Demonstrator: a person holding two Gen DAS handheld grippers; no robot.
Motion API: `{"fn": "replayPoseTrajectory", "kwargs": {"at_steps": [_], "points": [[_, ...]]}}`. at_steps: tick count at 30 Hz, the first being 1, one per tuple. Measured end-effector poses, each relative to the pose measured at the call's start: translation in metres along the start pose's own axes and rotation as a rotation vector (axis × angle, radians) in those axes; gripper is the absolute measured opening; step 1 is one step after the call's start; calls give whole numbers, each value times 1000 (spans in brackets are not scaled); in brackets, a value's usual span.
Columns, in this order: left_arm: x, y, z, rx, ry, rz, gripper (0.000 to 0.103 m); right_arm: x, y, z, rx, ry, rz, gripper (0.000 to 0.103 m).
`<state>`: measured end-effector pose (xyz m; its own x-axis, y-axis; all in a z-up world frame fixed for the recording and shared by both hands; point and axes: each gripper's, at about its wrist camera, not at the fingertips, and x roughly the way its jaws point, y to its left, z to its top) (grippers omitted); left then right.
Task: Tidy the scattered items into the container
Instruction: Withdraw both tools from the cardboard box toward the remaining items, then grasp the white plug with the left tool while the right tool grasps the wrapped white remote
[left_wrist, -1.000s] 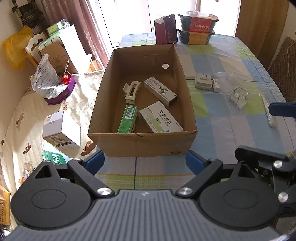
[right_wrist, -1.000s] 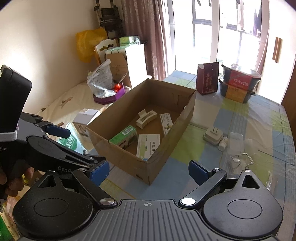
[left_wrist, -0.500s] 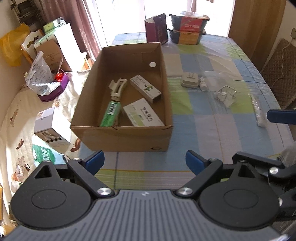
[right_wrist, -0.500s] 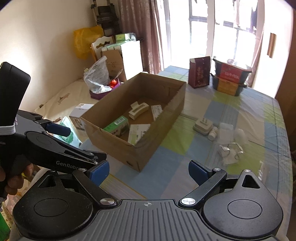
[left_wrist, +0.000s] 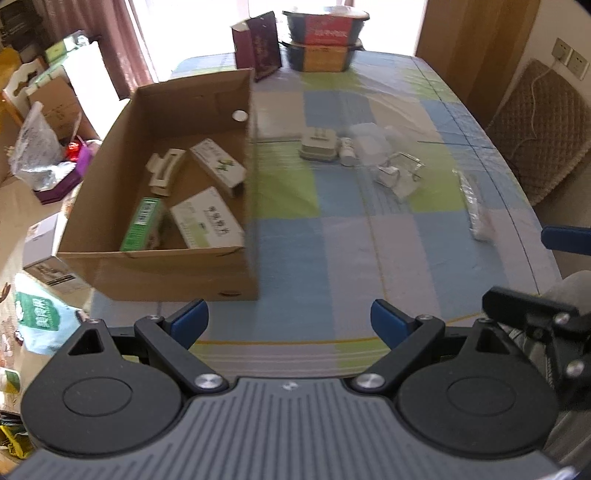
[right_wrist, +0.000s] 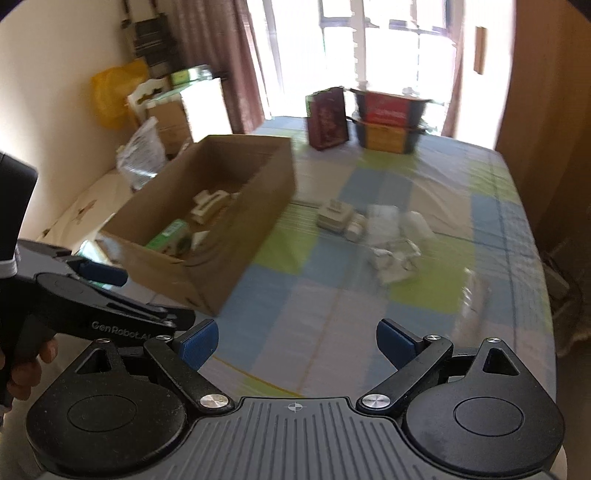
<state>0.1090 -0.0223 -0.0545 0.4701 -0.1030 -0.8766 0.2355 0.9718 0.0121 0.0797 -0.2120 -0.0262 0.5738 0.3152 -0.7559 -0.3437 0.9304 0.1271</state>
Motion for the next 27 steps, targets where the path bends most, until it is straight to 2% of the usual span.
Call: {"fn": "replayPoseTrajectory", "kwargs": {"at_steps": [7, 13, 18, 24, 27], "points": [[19, -24, 10, 41, 1, -49, 93, -6, -39, -7, 85, -18, -61, 97], [43, -42, 27, 80, 14, -81, 93, 5, -85, -16, 187, -8, -152, 97], [68, -53, 47, 114, 23, -92, 93, 26, -124, -21, 256, 34, -233, 97], [100, -62, 75, 170, 13, -111, 92, 64, -171, -17, 372, 88, -262, 97], [119, -65, 92, 206, 6, -96, 91, 87, -195, -10, 426, 111, -262, 97]]}}
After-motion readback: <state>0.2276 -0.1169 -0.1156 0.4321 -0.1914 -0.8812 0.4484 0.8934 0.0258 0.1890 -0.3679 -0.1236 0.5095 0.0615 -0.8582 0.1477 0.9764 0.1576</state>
